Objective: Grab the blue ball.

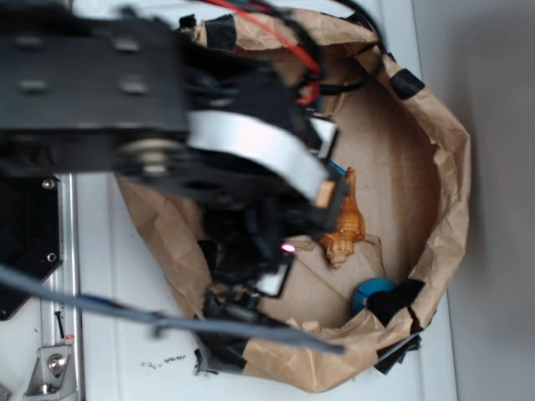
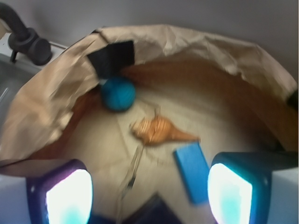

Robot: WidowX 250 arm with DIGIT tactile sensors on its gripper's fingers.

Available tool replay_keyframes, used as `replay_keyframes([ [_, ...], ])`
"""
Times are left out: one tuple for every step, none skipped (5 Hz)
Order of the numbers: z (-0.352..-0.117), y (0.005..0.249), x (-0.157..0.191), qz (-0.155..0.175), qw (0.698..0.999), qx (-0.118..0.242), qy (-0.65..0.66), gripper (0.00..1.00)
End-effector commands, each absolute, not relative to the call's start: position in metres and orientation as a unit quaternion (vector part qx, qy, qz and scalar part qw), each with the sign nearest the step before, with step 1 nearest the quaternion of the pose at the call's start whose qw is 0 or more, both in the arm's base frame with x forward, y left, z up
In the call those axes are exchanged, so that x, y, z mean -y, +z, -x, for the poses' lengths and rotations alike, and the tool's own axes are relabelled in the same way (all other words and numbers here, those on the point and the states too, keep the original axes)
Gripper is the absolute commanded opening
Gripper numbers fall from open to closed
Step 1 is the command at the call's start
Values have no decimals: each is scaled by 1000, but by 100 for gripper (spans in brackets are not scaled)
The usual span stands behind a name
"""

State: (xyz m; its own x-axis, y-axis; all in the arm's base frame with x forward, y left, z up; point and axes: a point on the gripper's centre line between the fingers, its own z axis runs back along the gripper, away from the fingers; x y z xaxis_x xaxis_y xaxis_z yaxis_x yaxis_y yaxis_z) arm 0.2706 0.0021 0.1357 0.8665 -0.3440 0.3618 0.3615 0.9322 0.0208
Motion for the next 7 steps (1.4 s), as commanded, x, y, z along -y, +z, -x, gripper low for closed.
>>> replay_keyframes([
  [-307, 109, 20, 34, 946, 196, -255, 100],
  [-306, 95, 52, 33, 923, 208, -322, 100],
  [-312, 87, 67, 60, 912, 220, -342, 100],
  [-316, 76, 80, 82, 905, 220, -355, 100],
  [-322, 59, 85, 67, 898, 232, -367, 100],
  [-330, 47, 85, 58, 898, 235, -368, 0],
  [-331, 56, 73, 39, 912, 237, -332, 0],
])
